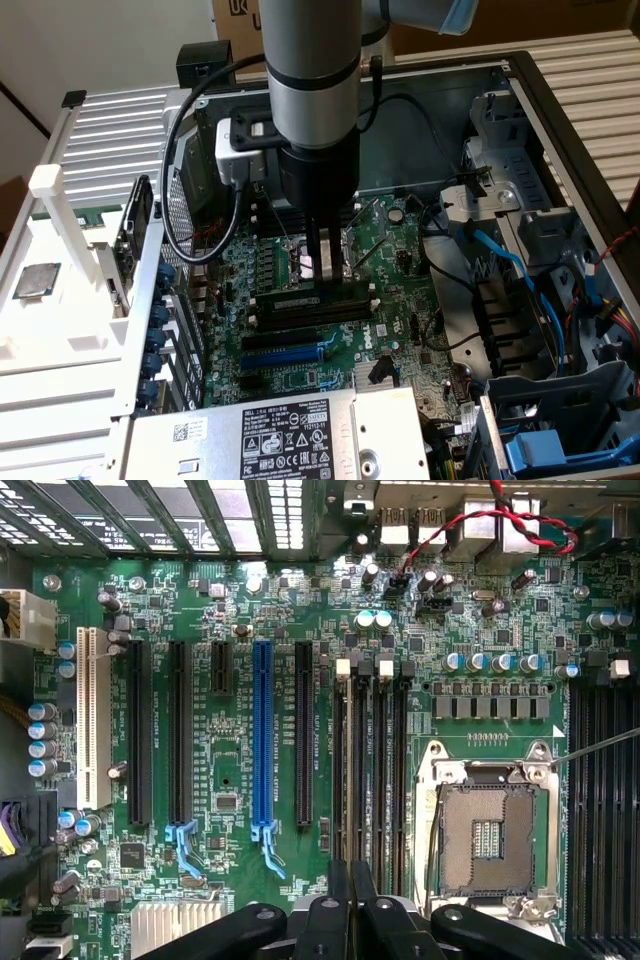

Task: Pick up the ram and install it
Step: 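Insert the ram into the slot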

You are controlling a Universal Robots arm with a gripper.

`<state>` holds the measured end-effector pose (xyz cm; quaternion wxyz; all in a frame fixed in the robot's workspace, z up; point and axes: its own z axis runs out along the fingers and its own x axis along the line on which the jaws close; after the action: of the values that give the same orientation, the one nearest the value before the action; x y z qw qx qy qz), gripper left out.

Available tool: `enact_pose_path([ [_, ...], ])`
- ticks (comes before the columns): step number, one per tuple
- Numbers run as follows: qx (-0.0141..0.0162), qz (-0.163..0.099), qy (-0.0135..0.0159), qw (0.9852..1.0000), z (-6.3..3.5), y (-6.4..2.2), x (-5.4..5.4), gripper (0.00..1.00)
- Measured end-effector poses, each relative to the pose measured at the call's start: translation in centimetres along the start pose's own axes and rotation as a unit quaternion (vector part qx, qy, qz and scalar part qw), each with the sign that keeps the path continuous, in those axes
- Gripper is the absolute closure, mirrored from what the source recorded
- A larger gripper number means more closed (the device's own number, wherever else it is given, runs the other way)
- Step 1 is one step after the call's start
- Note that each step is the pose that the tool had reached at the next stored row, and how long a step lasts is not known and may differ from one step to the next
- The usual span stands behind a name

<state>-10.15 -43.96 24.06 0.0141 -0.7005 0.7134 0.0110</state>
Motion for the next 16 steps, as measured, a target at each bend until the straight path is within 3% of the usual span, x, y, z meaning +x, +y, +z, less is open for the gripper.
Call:
enact_pose_path([
  [16, 0.0000, 0.000, 0.0000, 1.0000, 0.41, 0.05, 0.02, 0.88],
])
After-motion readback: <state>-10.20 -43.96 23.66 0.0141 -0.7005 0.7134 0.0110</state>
